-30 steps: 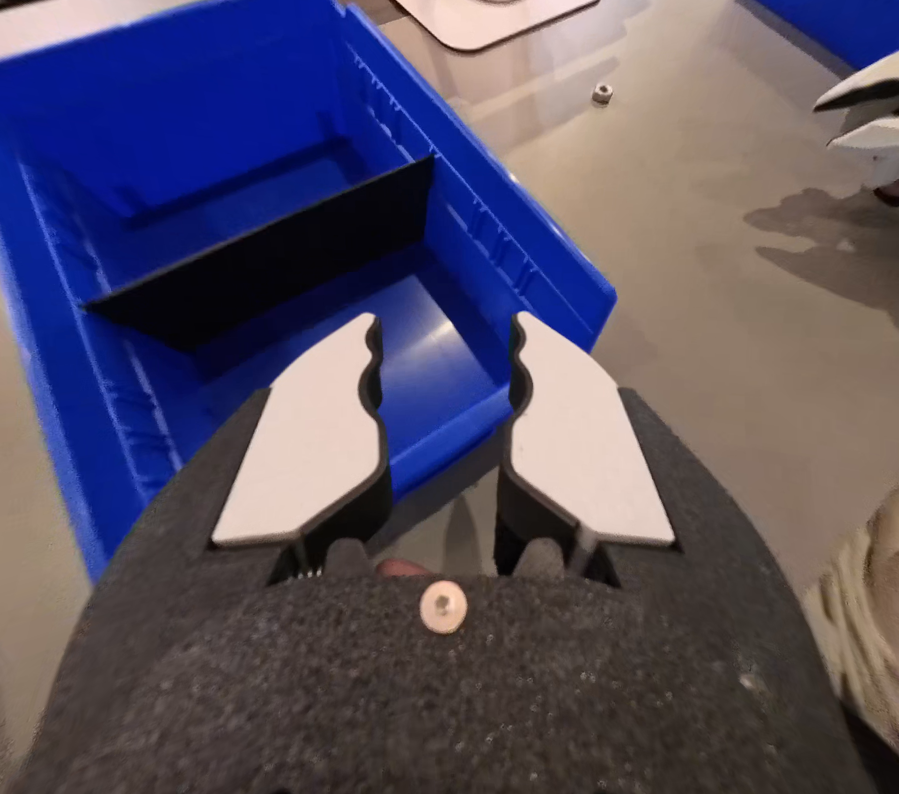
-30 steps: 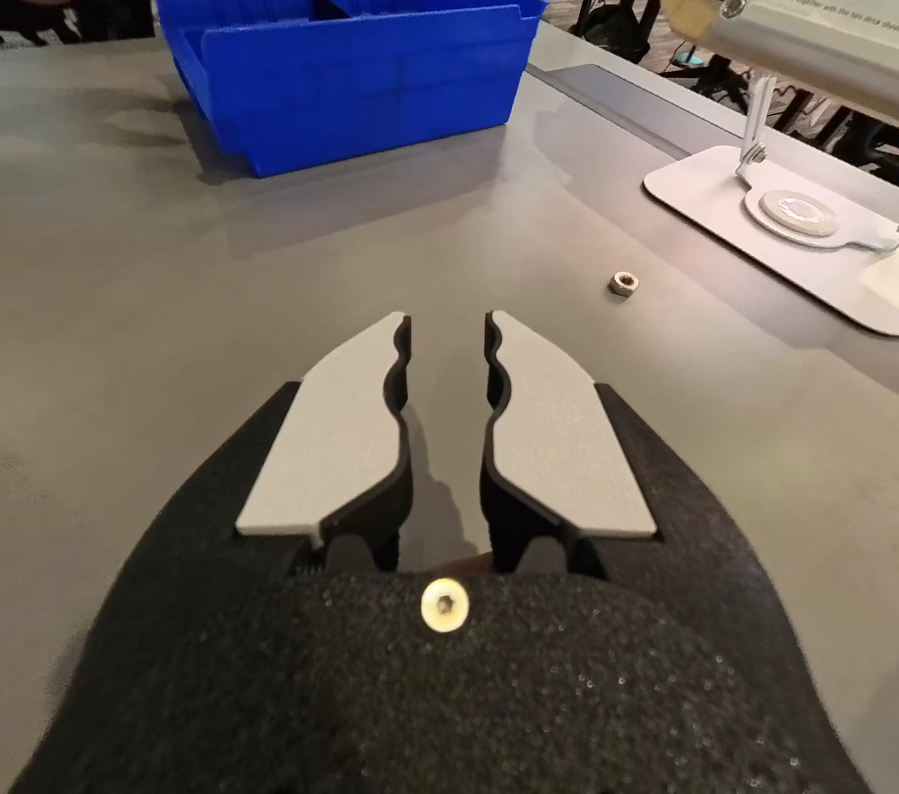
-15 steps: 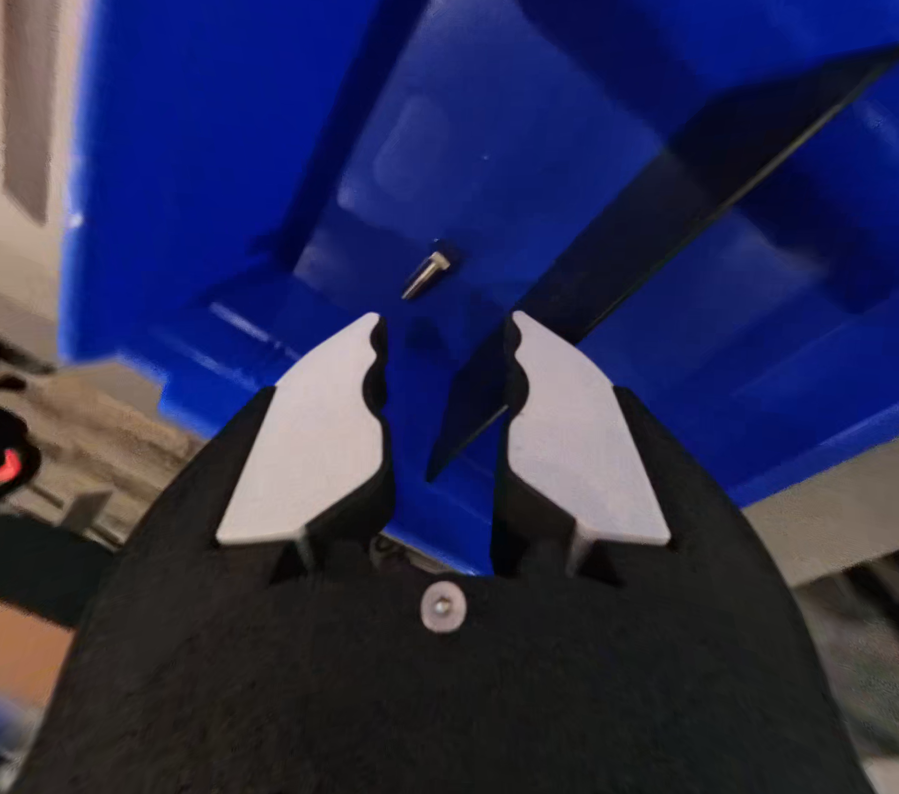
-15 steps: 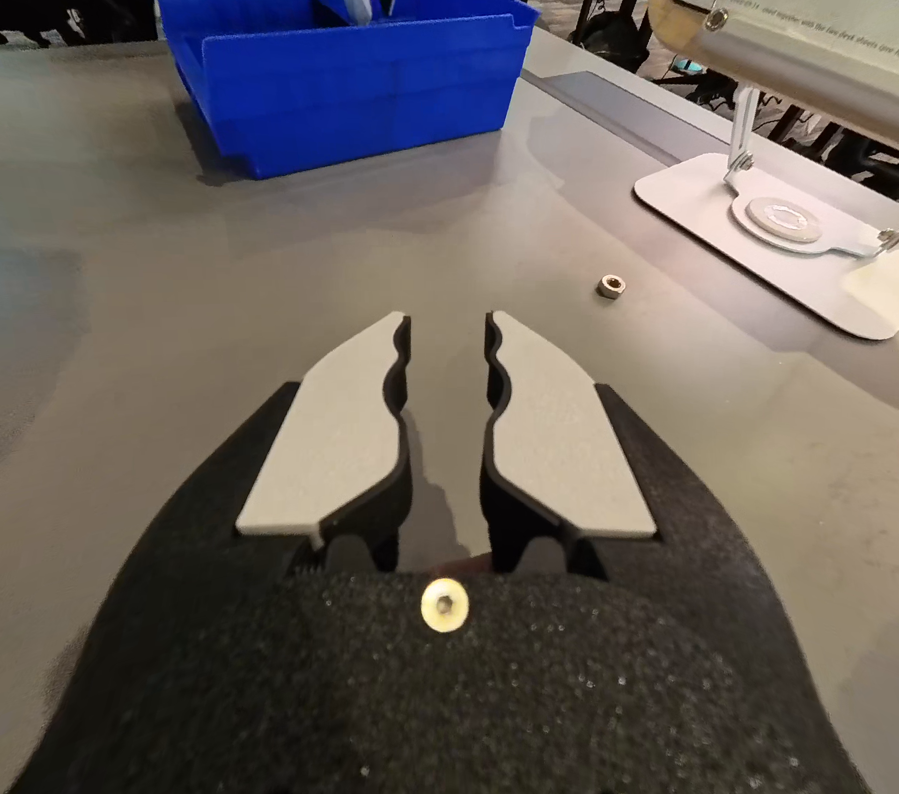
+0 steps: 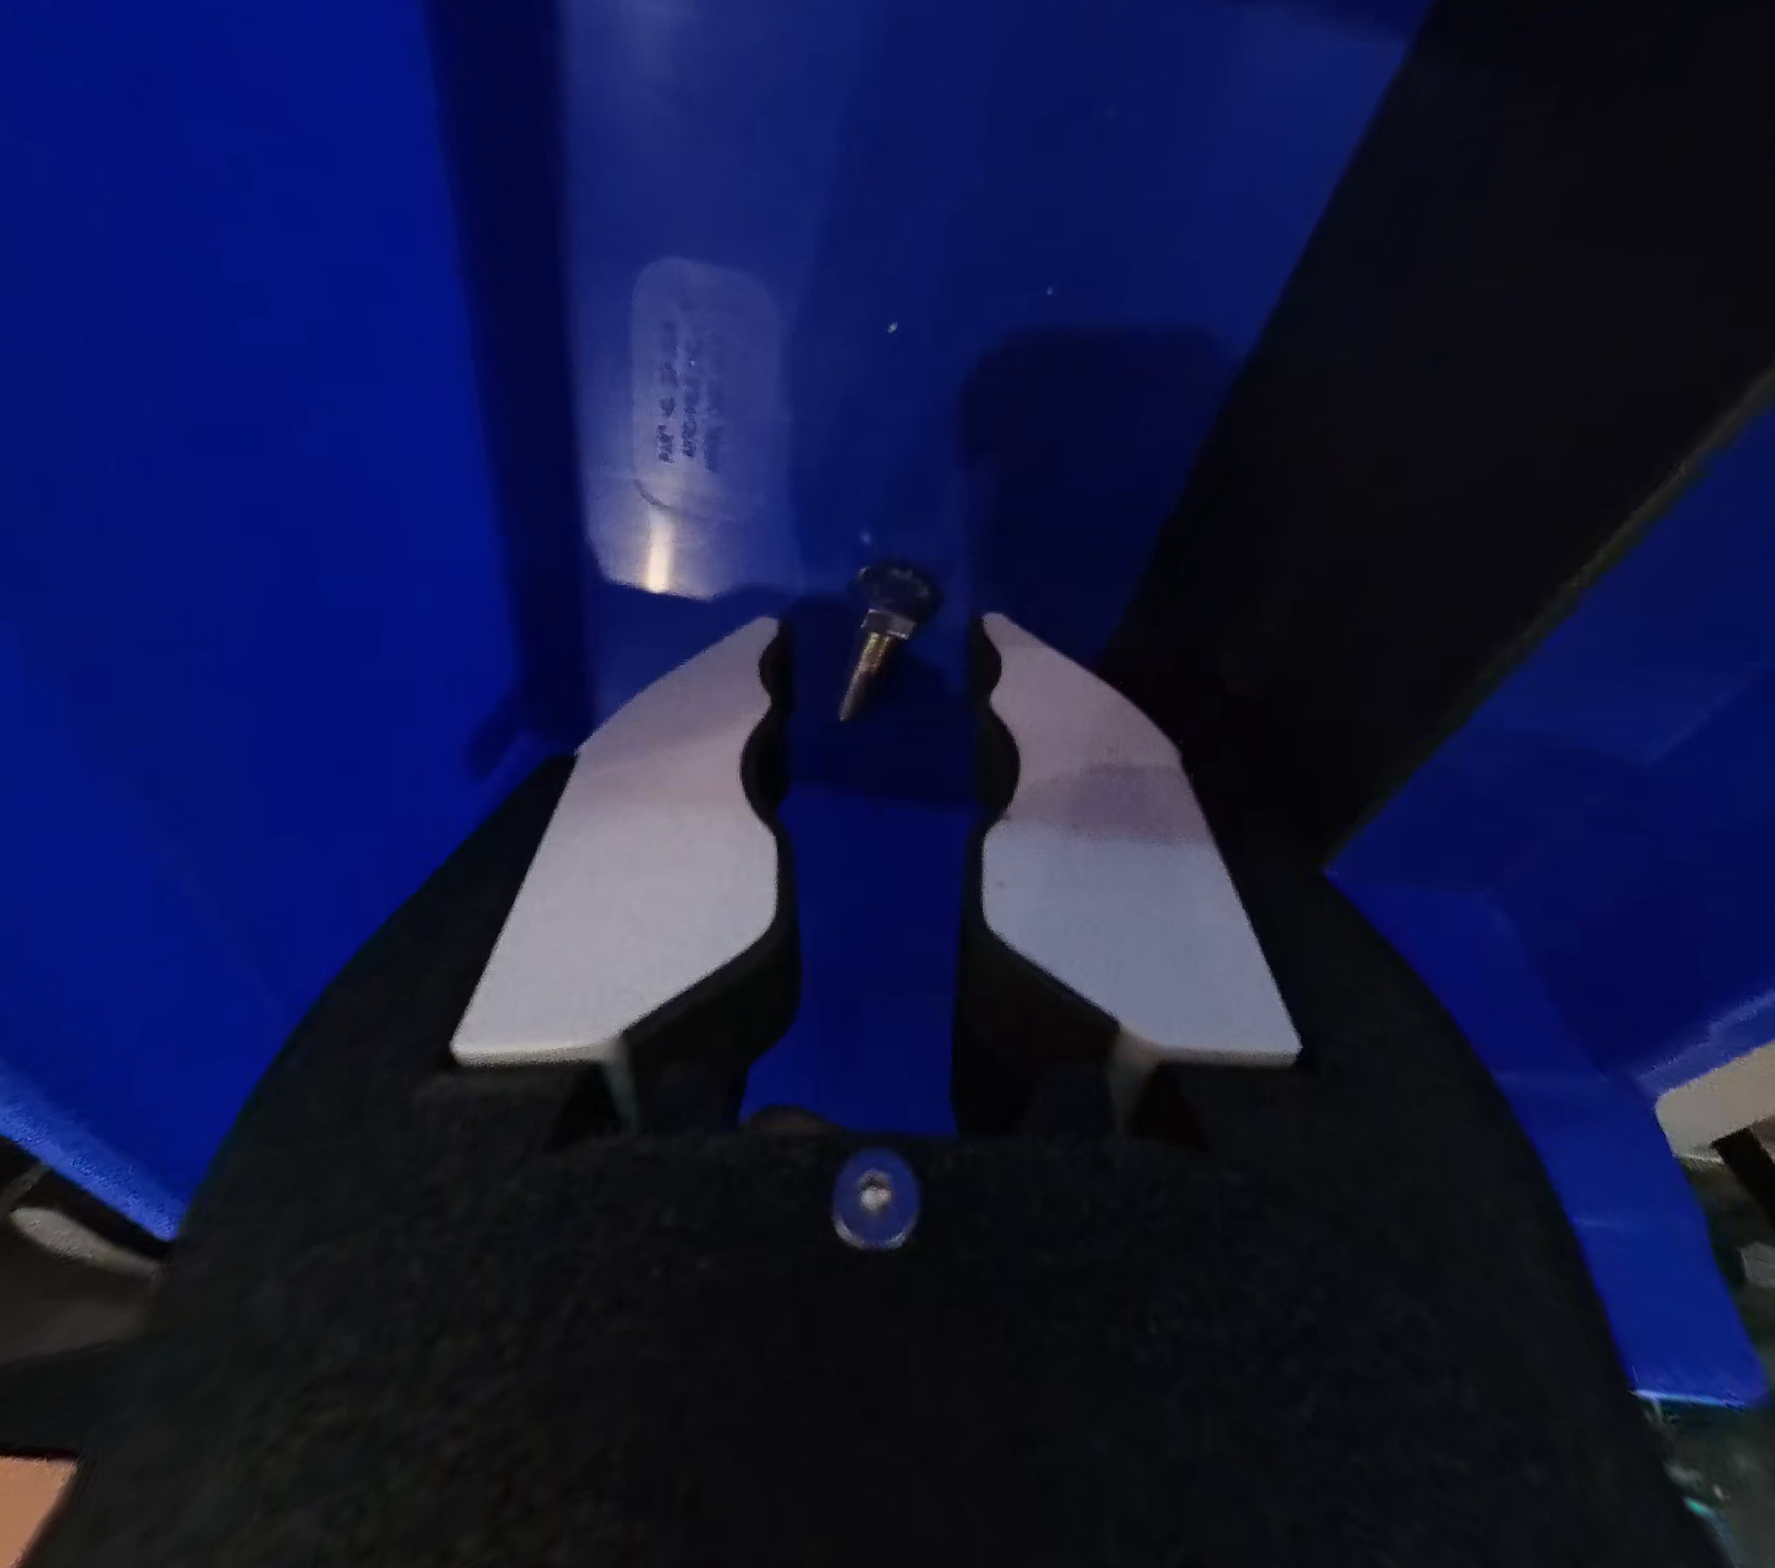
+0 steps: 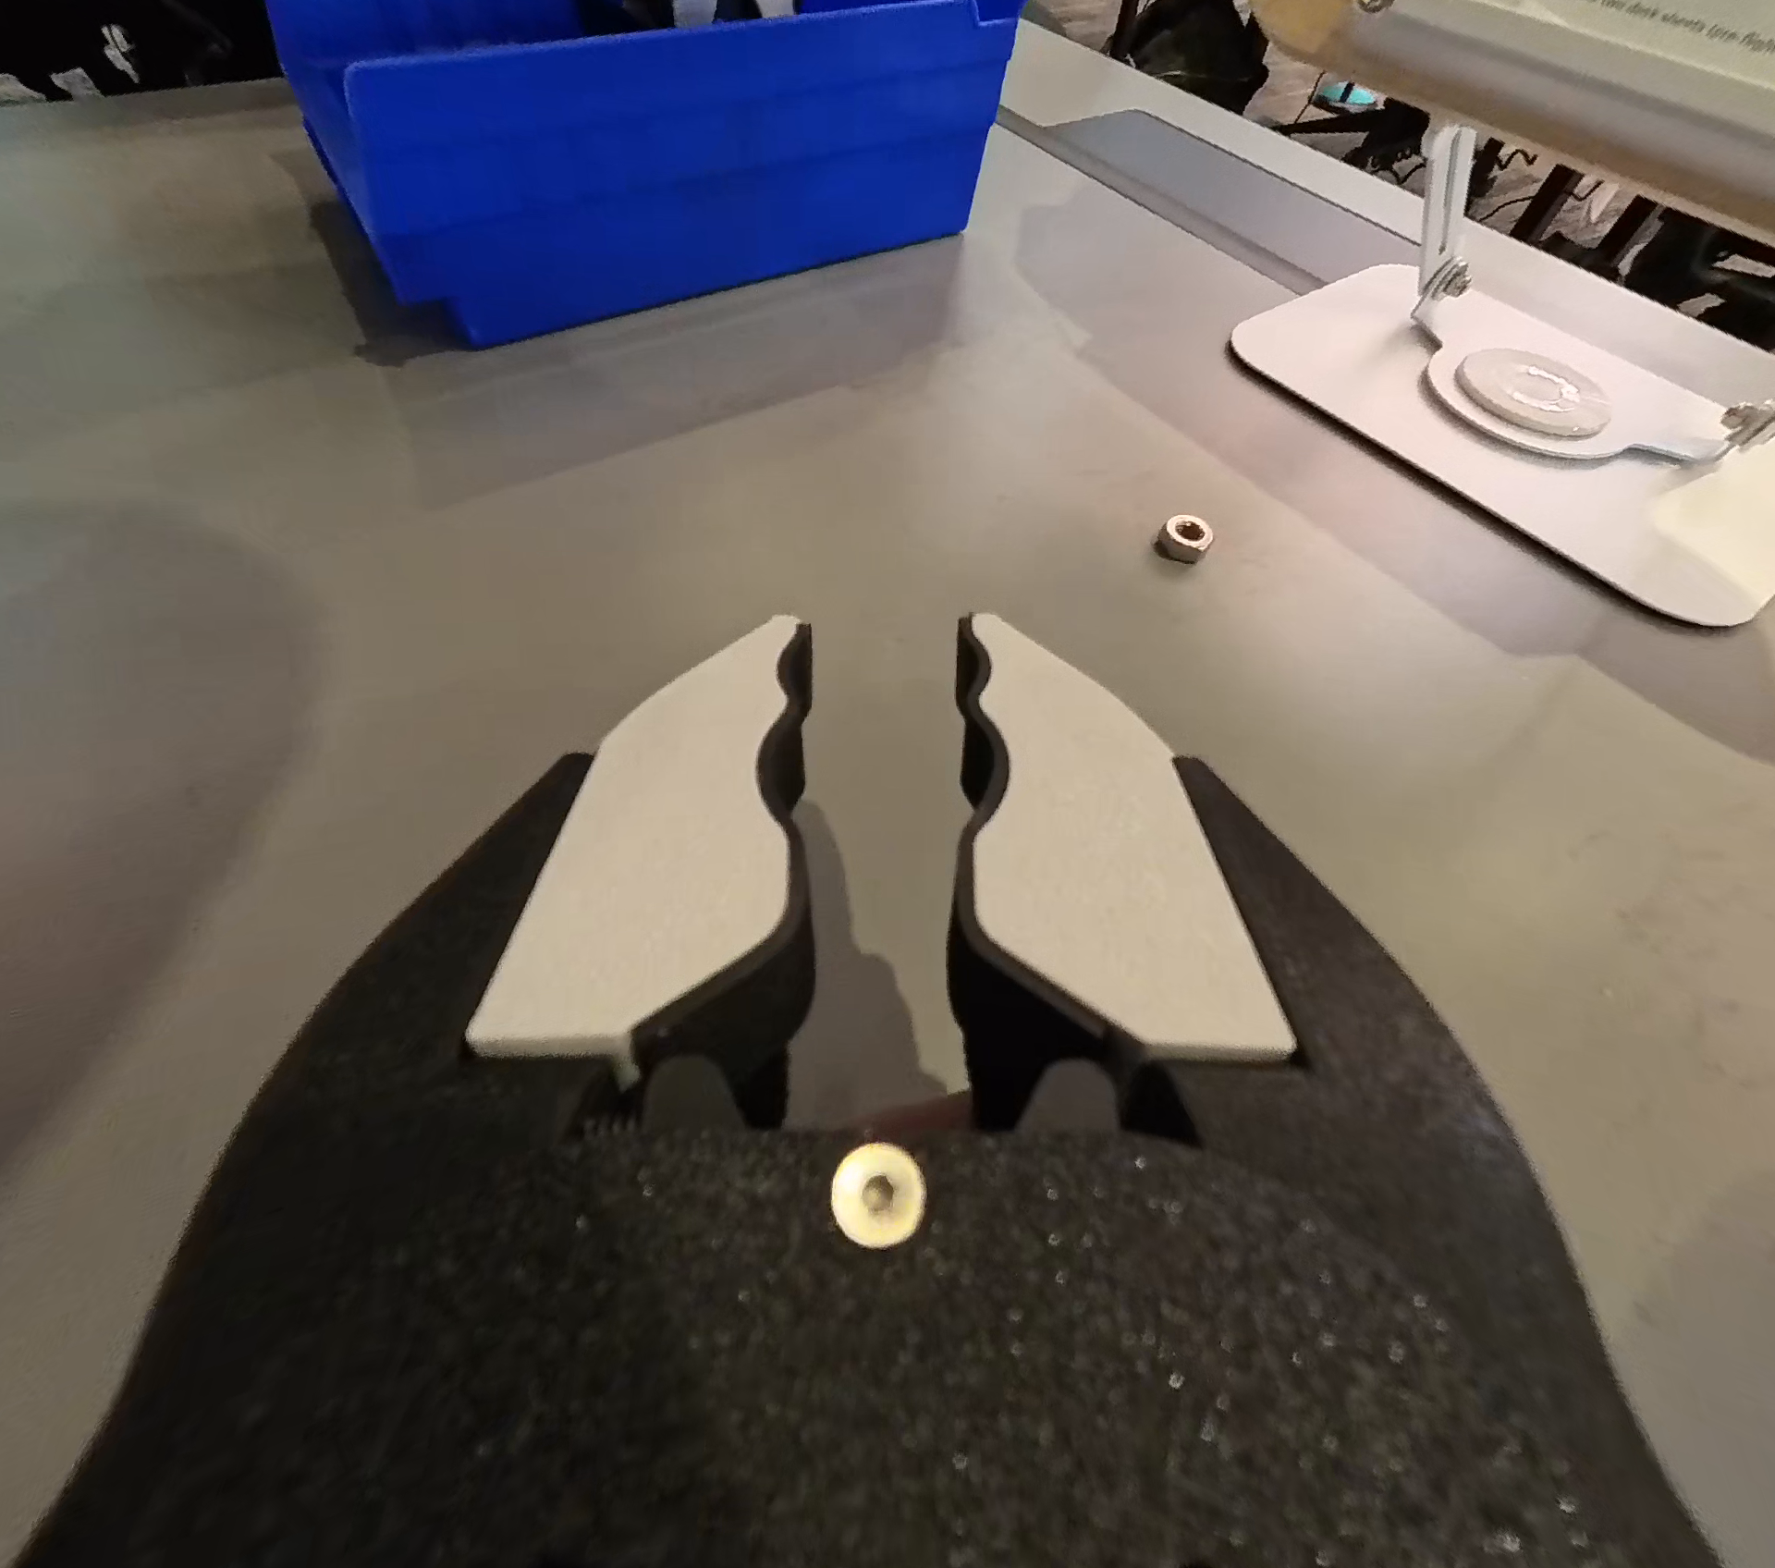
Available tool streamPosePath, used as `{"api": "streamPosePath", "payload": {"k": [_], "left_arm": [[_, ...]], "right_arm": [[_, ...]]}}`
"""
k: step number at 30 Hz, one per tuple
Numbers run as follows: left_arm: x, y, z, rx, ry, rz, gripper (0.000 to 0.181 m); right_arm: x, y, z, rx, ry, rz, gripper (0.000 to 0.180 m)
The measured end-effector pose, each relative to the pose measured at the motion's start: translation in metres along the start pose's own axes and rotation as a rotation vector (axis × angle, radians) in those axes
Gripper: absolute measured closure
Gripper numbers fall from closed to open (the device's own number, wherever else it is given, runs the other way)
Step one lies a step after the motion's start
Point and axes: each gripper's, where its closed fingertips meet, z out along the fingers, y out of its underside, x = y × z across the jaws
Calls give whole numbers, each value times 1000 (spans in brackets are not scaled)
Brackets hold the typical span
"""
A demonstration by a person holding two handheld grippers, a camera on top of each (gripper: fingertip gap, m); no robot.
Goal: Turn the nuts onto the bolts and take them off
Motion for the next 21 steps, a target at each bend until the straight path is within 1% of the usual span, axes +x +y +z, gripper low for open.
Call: {"api": "streamPosePath", "payload": {"k": [4, 8, 9, 10, 12, 15, 18, 21], "left_arm": [[2, 4, 6, -63, -17, 44, 146], [5, -3, 7, -54, 0, 56, 149], [7, -6, 8, -48, 10, 59, 152], [9, -5, 9, -58, 25, 59, 162], [13, -2, 9, -95, 60, 51, 173], [12, -1, 8, -98, 46, 52, 174], [4, 3, 4, -103, -10, 51, 174], [-5, 1, -11, -44, -61, 11, 174]], "right_arm": [[0, 2, 2, -13, 8, -14, 151], [1, 2, 1, -13, 6, -9, 151], [1, 2, 1, -13, 5, -6, 151], [2, 2, 1, -13, 5, -4, 151], [2, 3, 0, -13, 5, 0, 152], [3, 3, -1, -13, 4, 4, 152], [1, 4, -1, -16, 4, -3, 152], [0, 5, 0, -24, 7, -16, 152]]}}
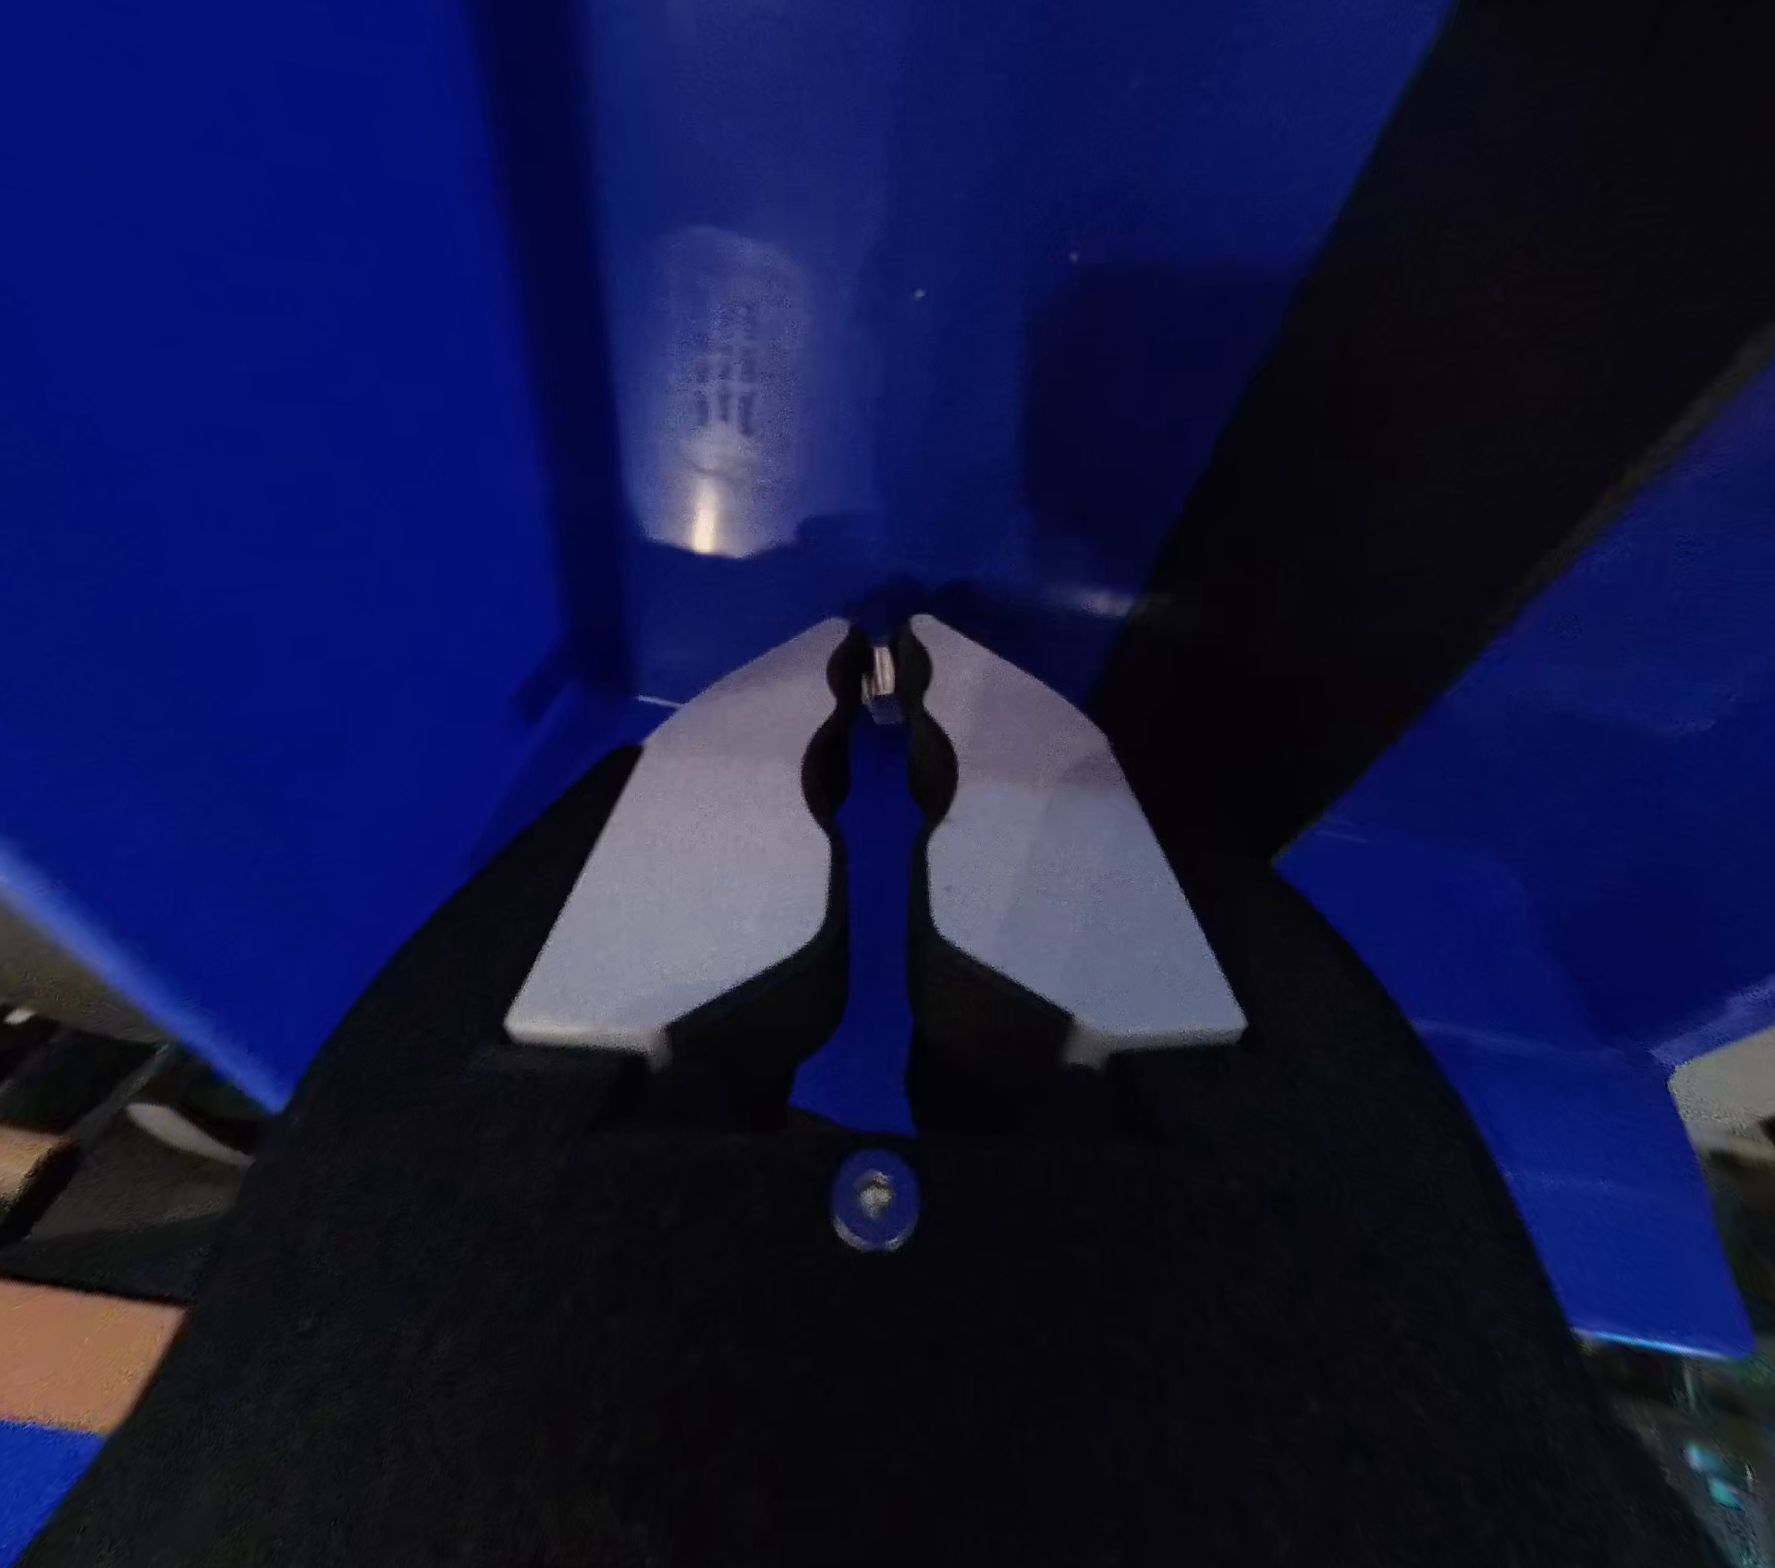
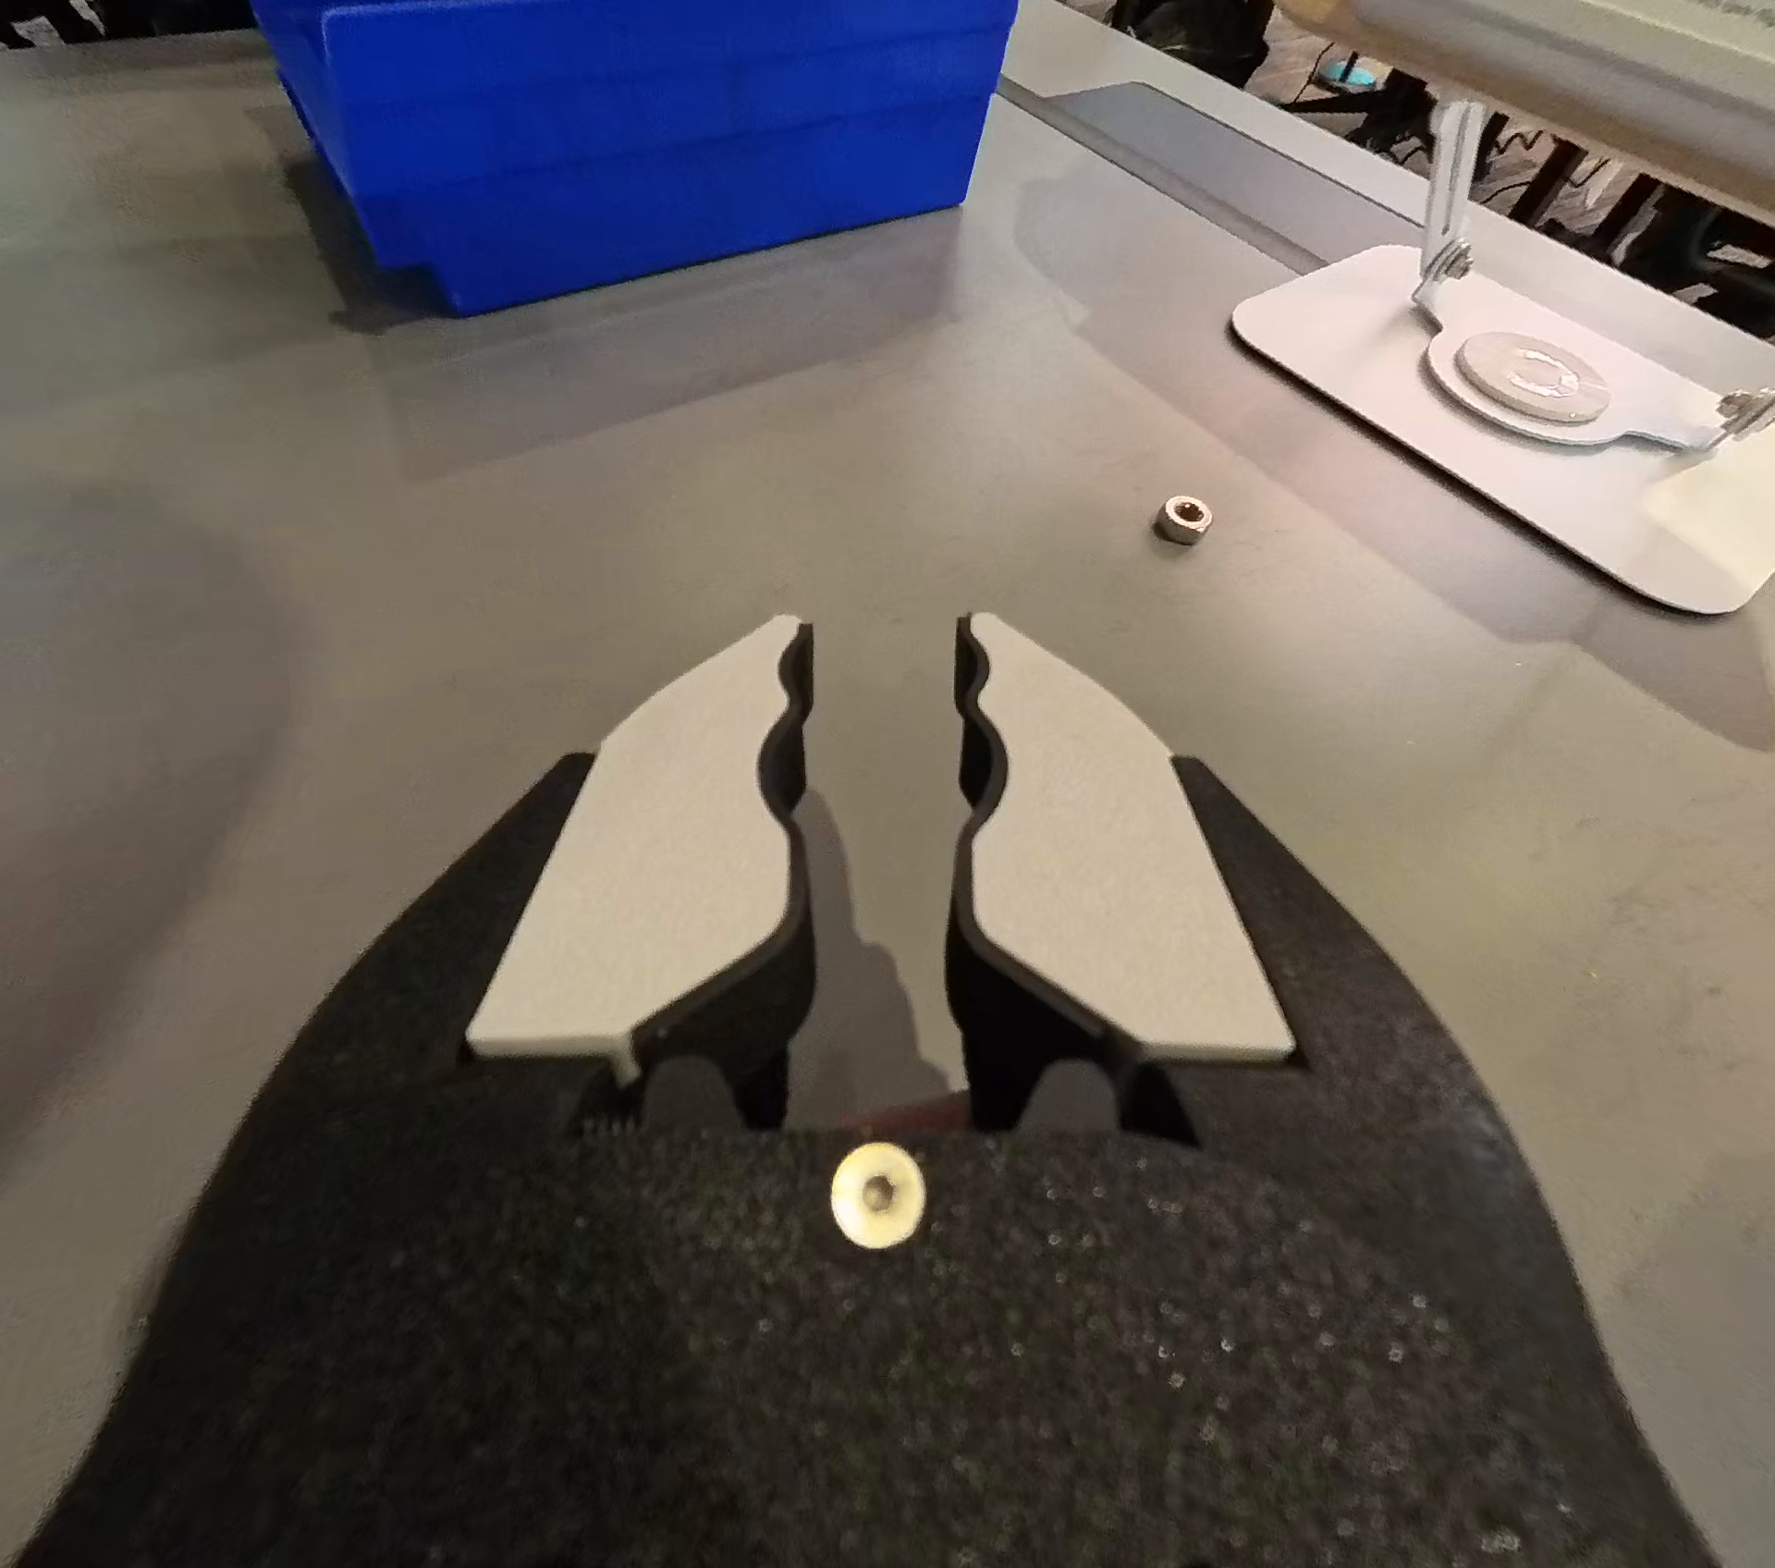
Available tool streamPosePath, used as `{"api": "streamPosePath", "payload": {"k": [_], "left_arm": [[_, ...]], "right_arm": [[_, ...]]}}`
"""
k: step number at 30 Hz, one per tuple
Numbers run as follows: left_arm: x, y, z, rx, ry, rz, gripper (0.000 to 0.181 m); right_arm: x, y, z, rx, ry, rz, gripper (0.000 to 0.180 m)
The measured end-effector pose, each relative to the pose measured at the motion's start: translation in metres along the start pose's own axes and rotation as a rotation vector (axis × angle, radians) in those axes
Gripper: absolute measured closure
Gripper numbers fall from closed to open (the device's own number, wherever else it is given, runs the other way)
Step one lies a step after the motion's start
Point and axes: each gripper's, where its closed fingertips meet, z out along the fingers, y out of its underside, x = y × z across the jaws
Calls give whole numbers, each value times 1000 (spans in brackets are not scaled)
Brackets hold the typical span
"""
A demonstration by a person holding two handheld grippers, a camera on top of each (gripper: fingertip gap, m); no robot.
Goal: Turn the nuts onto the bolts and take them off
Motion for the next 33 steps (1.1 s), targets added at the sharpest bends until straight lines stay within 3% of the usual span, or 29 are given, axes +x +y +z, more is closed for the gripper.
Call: {"api": "streamPosePath", "payload": {"k": [8, 16, 23, 29, 33], "left_arm": [[-8, -27, -73, 352, -29, -148, 174], [13, -129, -173, 977, 141, -232, 174], [97, -227, -242, 1326, 411, -118, 175], [136, -312, -217, 1246, 451, -444, 175], [146, -352, -155, 1092, 204, -393, 174]], "right_arm": [[-1, 1, 1, -7, 1, -7, 152], [-2, 0, 2, -1, 0, -7, 153], [1, -11, -6, 74, -43, 103, 153], [18, -22, -22, 180, -96, 316, 156], [25, -15, -23, 146, -45, 270, 155]]}}
